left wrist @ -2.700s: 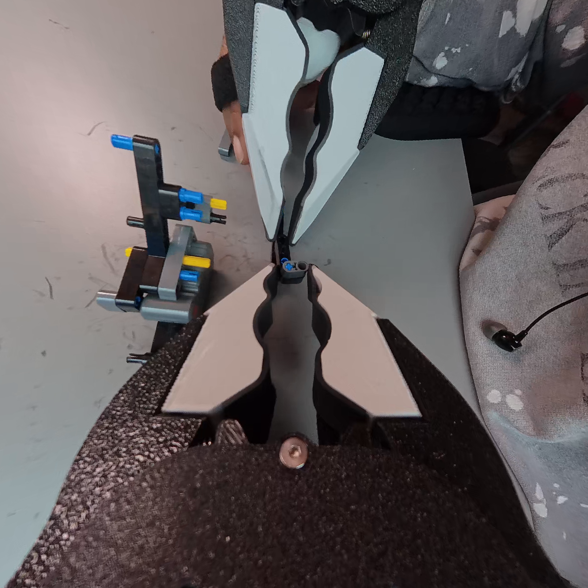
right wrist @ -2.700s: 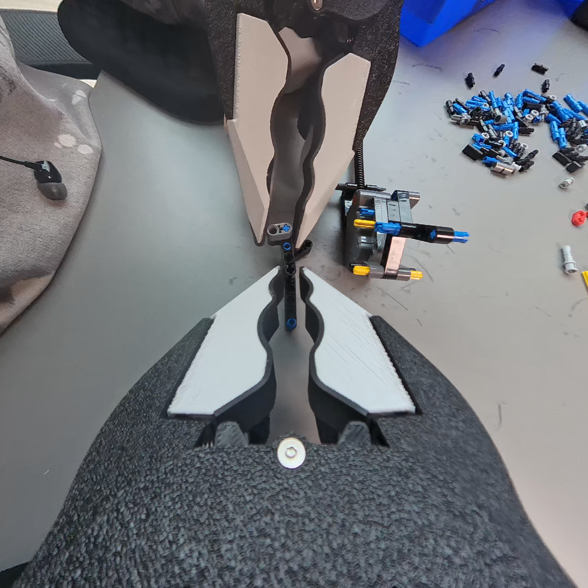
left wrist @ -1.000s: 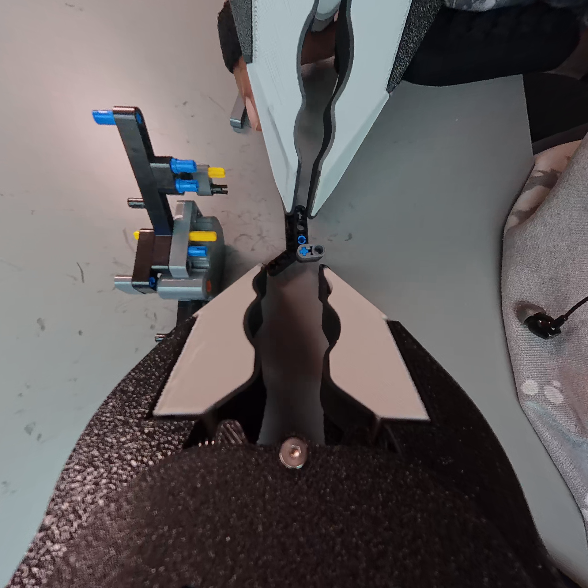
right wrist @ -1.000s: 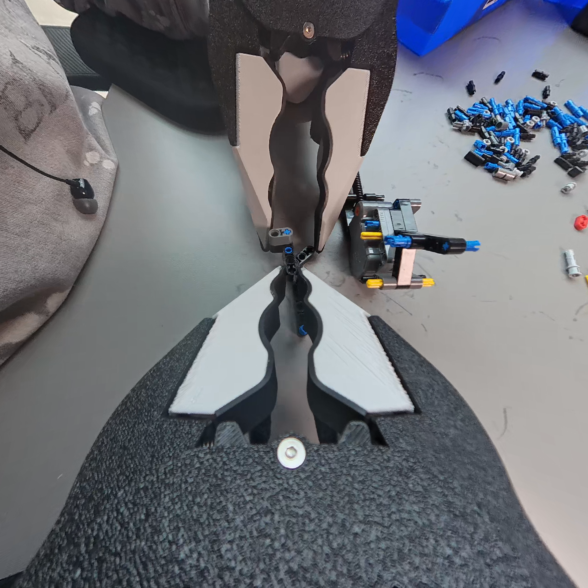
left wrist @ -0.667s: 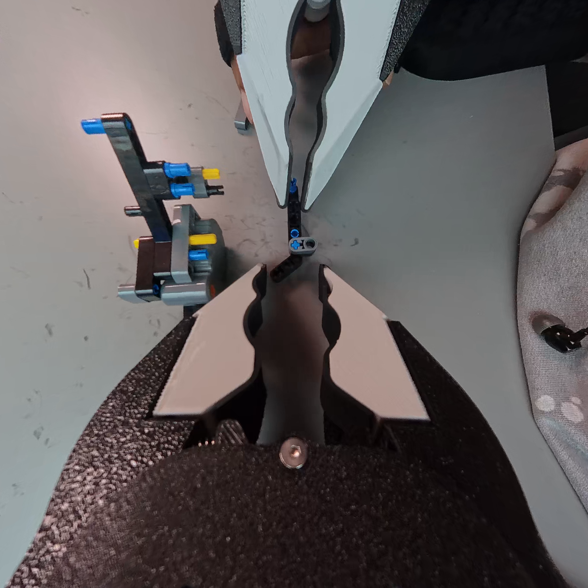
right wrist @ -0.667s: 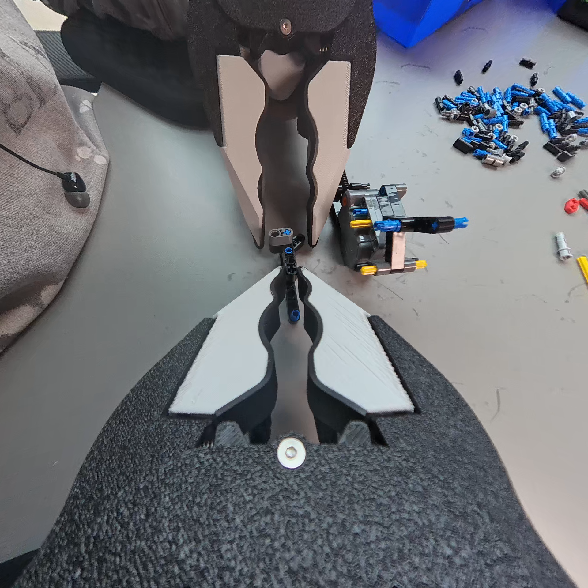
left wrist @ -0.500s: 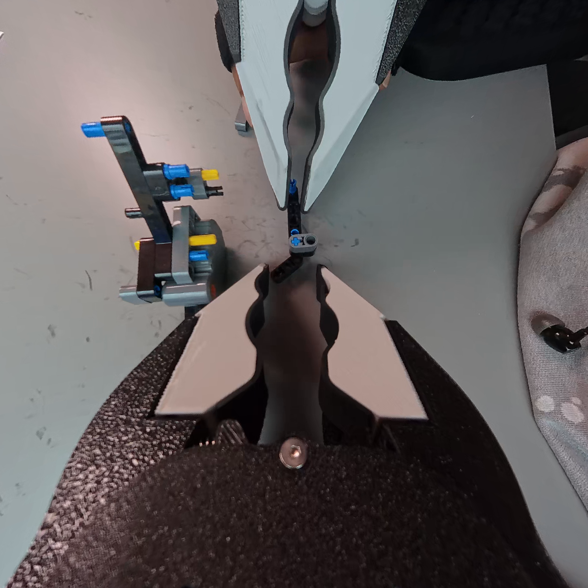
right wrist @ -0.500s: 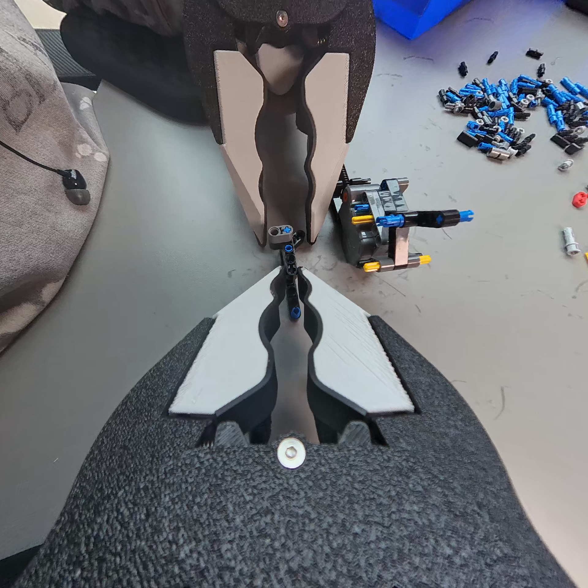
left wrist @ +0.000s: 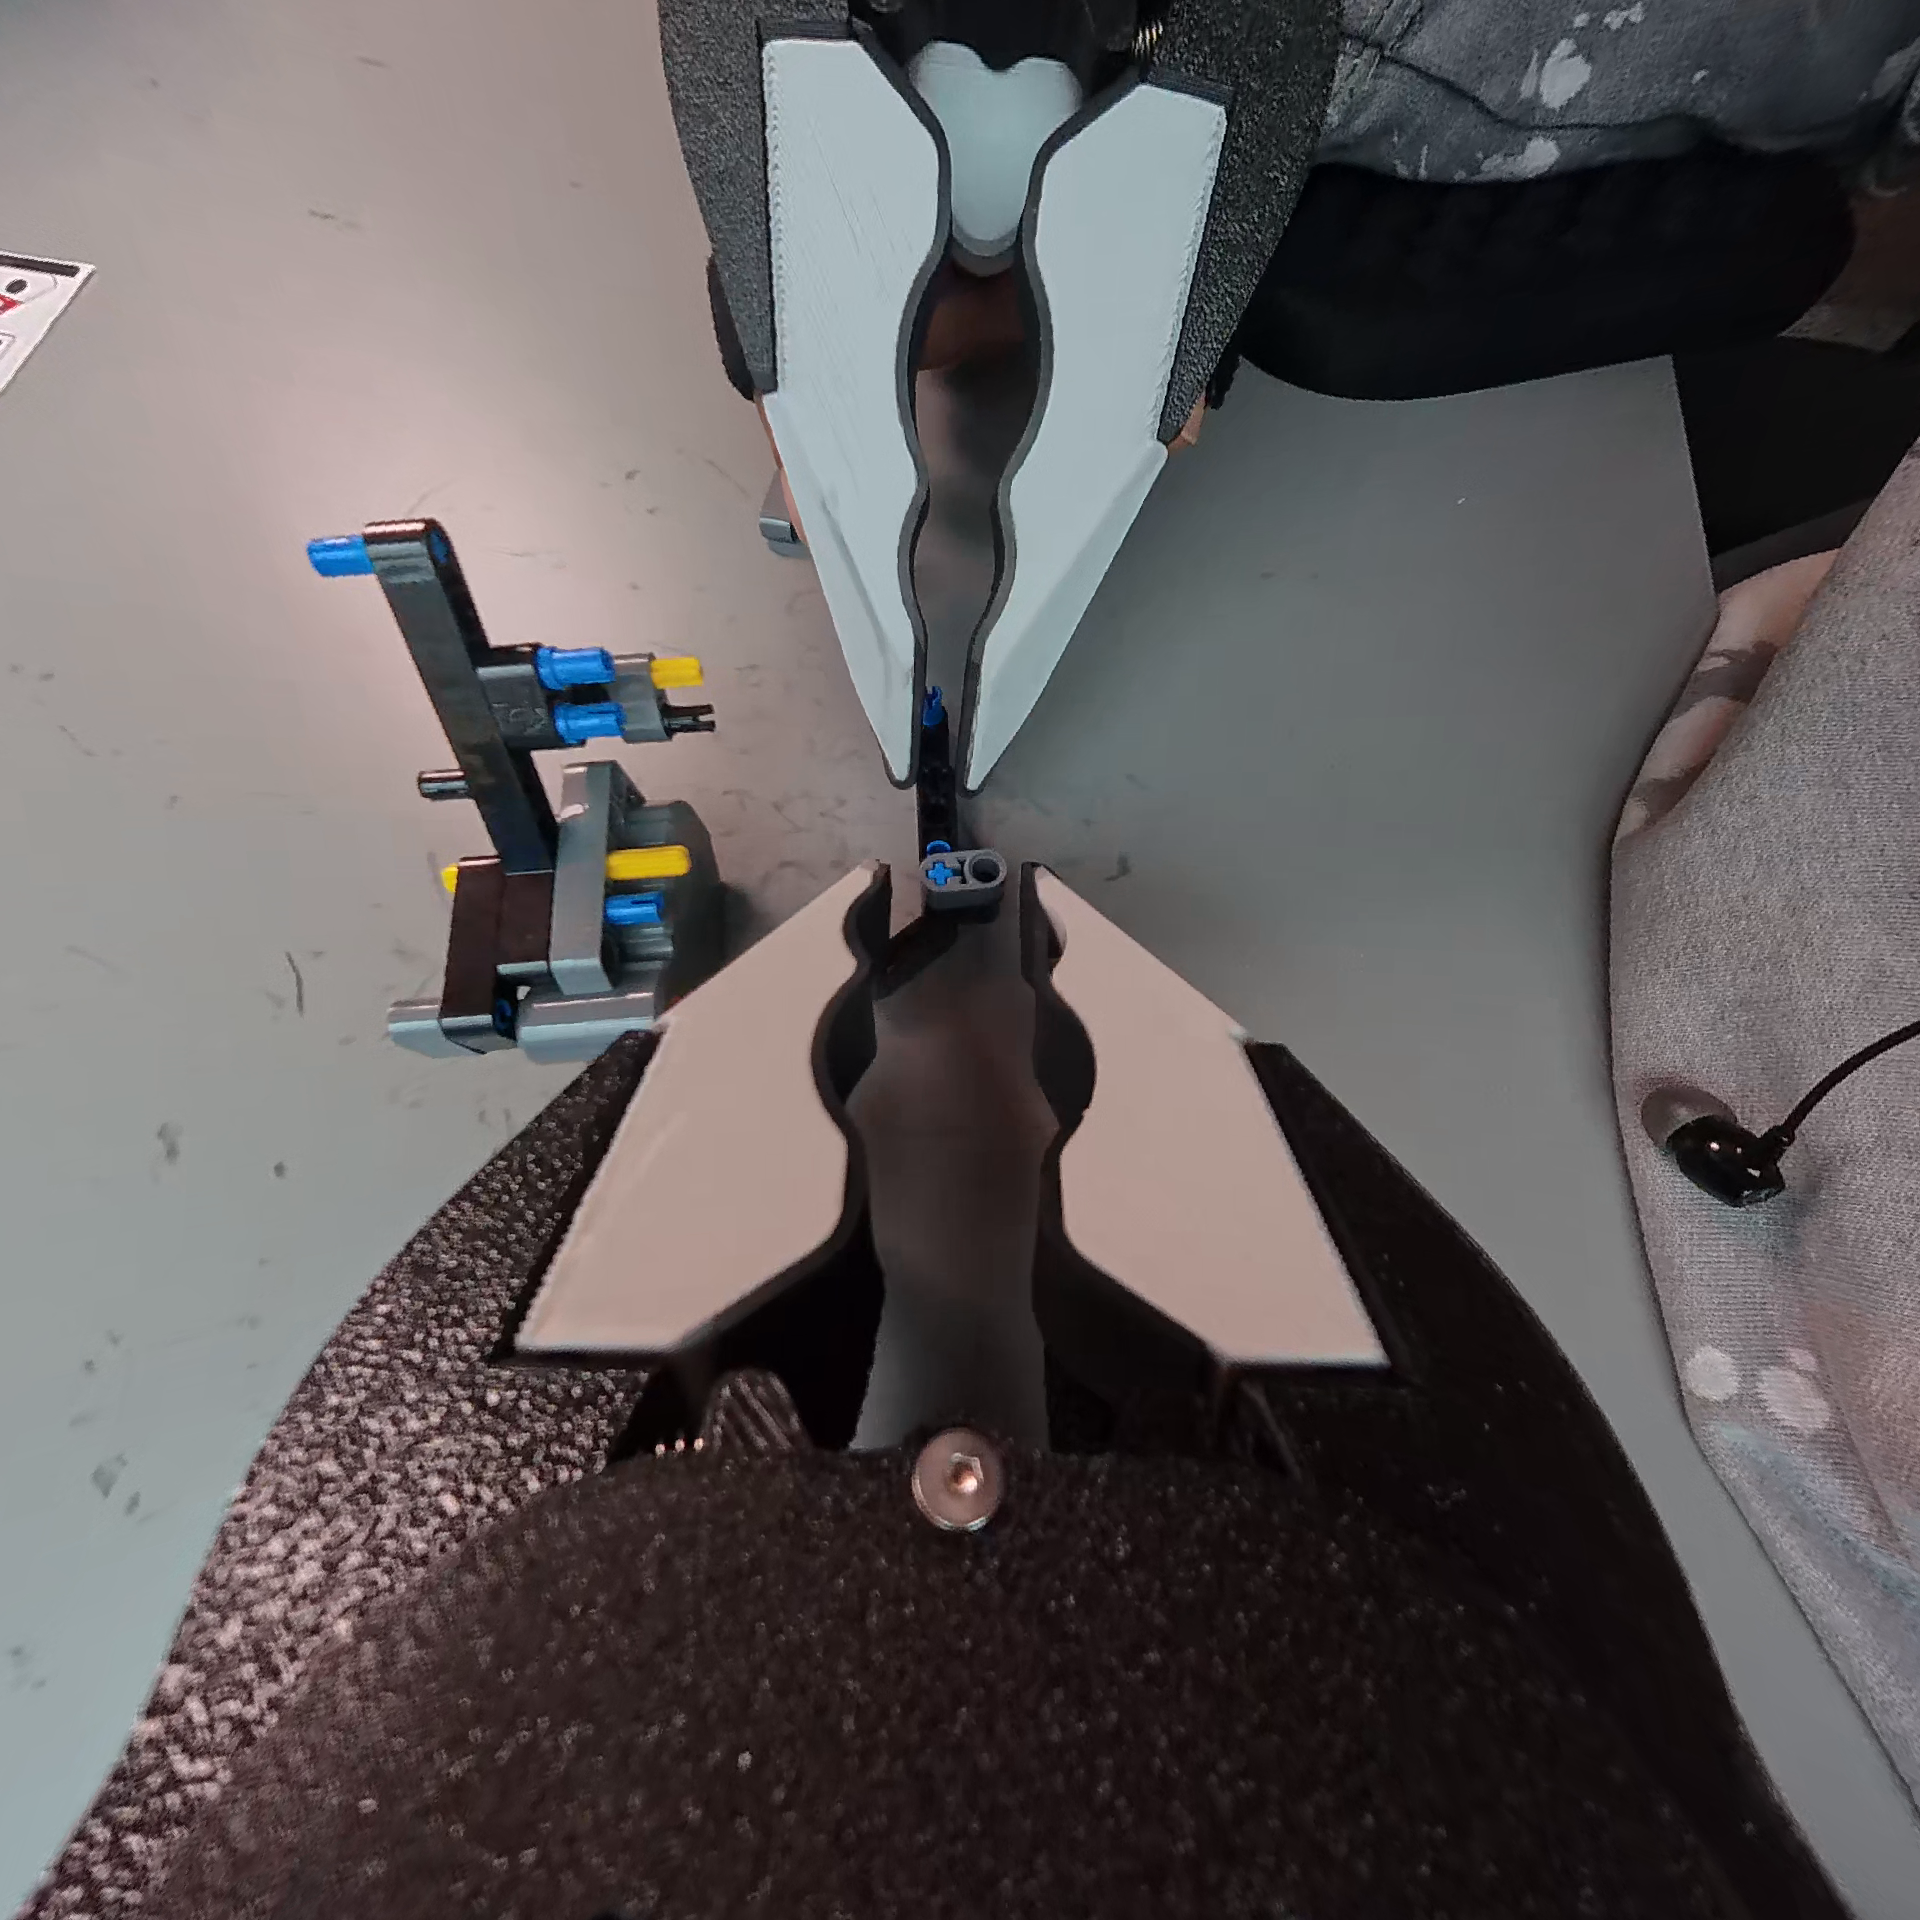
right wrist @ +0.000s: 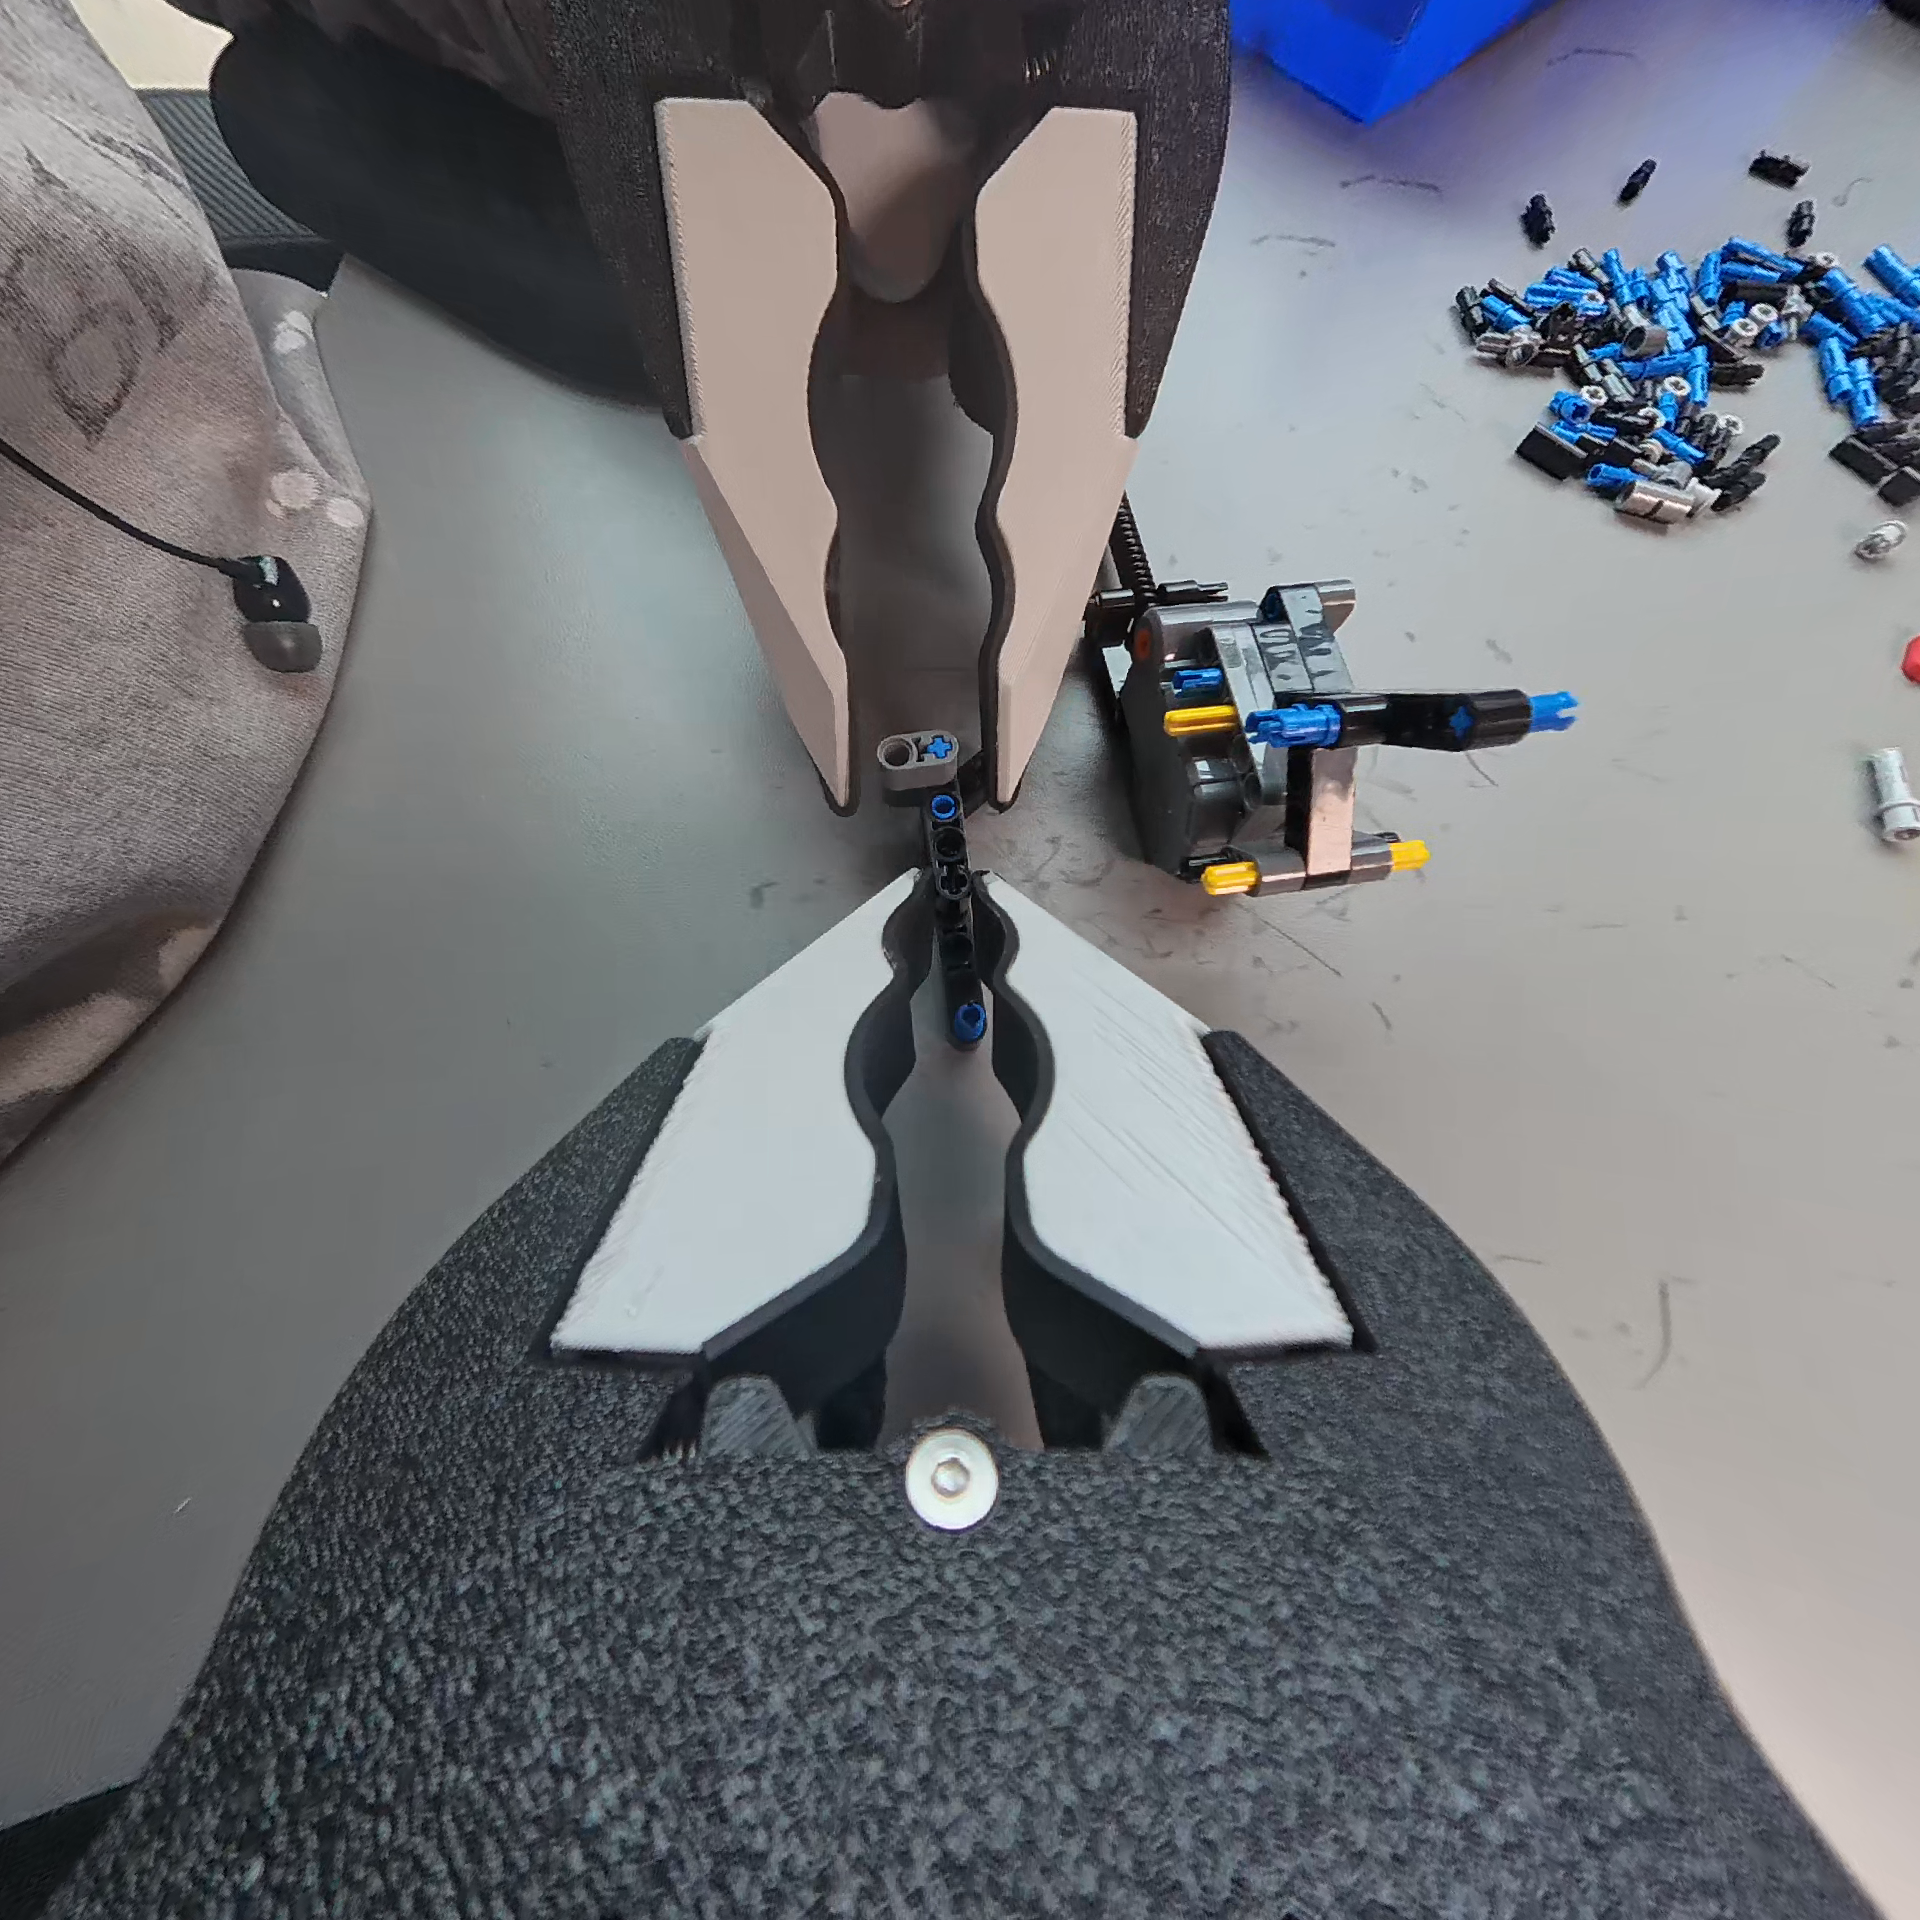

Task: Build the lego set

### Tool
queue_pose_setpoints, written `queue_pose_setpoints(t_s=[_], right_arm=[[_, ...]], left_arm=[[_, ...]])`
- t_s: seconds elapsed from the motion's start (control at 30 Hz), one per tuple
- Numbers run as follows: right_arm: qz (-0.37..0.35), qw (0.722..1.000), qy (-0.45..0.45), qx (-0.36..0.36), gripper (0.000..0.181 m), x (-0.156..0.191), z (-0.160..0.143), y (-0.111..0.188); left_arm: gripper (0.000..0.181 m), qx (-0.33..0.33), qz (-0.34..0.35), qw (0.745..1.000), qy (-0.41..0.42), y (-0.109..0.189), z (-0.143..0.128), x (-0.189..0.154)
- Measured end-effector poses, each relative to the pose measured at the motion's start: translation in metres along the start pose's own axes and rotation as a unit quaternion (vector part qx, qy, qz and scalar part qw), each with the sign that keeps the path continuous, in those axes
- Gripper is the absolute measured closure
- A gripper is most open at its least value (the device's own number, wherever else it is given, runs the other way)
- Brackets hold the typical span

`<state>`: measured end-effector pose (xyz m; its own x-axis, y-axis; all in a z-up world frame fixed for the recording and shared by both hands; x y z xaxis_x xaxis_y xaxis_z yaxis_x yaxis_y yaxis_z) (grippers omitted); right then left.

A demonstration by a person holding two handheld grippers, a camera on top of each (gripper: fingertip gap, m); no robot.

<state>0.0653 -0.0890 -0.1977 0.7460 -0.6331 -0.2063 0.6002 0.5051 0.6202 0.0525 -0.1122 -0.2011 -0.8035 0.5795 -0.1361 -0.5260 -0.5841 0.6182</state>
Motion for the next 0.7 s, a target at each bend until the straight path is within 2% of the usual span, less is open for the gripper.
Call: queue_pose_setpoints(t_s=[0.2,0.47,0.7], right_arm=[[0.003,1.000,-0.002,0.003,0.174,0.0002,-0.0017,-0.0014],[0.001,1.000,0.001,0.004,0.174,0.0000,0.0008,-0.0025],[0.000,1.000,0.002,0.004,0.175,0.0000,0.0025,-0.0034]], left_arm=[[0.163,0.004,0.004,1.000,-0.001,-0.0014,-0.0011,0.0008],[0.158,-0.011,0.001,1.000,-0.001,0.0036,0.0042,-0.0012],[0.165,-0.002,0.007,1.000,-0.003,0.0023,0.0012,-0.0002]])
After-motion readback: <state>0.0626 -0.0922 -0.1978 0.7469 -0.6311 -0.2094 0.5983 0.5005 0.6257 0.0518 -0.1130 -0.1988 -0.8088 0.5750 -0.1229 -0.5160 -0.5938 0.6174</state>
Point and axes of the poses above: each gripper's, where its closed fingertips meet, y back along the fingers, z out of its top, x = y × z across the jaws, the point moved 1 cm from there along y, back along the fingers, and after that the axes turned 10 degrees about y, right-handed, at the moved point
